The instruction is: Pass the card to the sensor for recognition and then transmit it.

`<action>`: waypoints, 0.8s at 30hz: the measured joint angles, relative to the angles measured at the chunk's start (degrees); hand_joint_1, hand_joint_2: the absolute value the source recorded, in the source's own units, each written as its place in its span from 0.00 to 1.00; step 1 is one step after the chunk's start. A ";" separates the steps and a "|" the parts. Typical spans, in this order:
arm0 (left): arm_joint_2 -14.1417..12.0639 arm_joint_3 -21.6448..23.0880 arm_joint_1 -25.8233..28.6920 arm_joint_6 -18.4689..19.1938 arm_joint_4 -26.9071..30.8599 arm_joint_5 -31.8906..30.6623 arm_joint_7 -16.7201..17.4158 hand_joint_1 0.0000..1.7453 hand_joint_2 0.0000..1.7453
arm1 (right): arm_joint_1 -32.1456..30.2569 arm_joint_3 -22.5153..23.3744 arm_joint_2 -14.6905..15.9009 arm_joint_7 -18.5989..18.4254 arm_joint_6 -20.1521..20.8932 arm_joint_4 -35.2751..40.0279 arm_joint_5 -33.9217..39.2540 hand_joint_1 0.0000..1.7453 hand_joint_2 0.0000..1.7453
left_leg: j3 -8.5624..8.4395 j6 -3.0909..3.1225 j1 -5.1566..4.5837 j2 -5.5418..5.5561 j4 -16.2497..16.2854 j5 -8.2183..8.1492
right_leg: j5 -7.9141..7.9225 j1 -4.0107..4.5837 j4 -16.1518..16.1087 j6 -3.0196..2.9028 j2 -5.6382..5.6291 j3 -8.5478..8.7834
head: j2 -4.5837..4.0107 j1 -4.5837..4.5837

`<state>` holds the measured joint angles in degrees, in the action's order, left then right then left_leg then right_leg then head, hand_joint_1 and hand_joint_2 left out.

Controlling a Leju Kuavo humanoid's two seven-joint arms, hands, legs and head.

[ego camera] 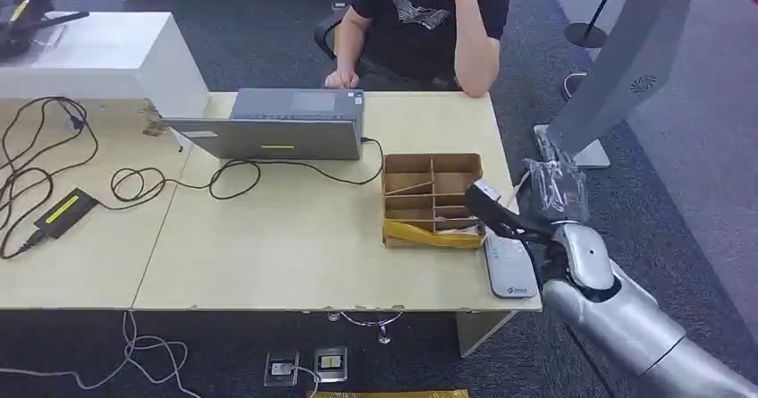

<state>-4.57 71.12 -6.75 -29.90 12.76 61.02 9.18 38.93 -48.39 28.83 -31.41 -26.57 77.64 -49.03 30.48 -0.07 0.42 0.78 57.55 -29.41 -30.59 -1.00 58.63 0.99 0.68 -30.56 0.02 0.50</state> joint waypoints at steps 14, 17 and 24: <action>-0.13 0.02 -0.08 1.42 0.00 -0.41 -0.61 0.00 0.00 | 6.96 -0.46 -3.32 3.37 5.24 3.73 -7.10 1.00 1.00 | 0.03 0.00 0.01 0.02 -0.01 0.00 | 0.00 0.01 0.01 0.00 0.05 0.01 | -0.02 0.02; -0.13 0.02 -0.09 1.77 0.00 -0.52 -0.98 0.00 0.00 | 7.04 -0.44 -4.26 4.11 6.88 3.91 -8.65 1.00 1.00 | 0.02 0.00 0.00 0.01 -0.01 0.00 | 0.00 0.01 0.01 0.00 0.04 0.00 | 0.00 0.02; -0.15 0.02 -0.08 2.45 -0.02 -1.05 -1.25 0.00 0.00 | 6.98 -0.26 -5.22 5.25 10.64 4.78 -9.90 1.00 1.00 | 0.02 0.00 0.00 0.01 -0.01 0.00 | 0.00 0.01 0.01 0.00 0.03 0.00 | 0.00 0.02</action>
<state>-4.72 71.14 -6.83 -27.45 12.74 59.98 7.93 45.92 -48.65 23.61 -26.16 -15.94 82.42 -58.93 30.51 -0.07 0.42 0.79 57.55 -29.41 -30.59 -0.99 58.64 0.99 0.71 -30.57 0.02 0.52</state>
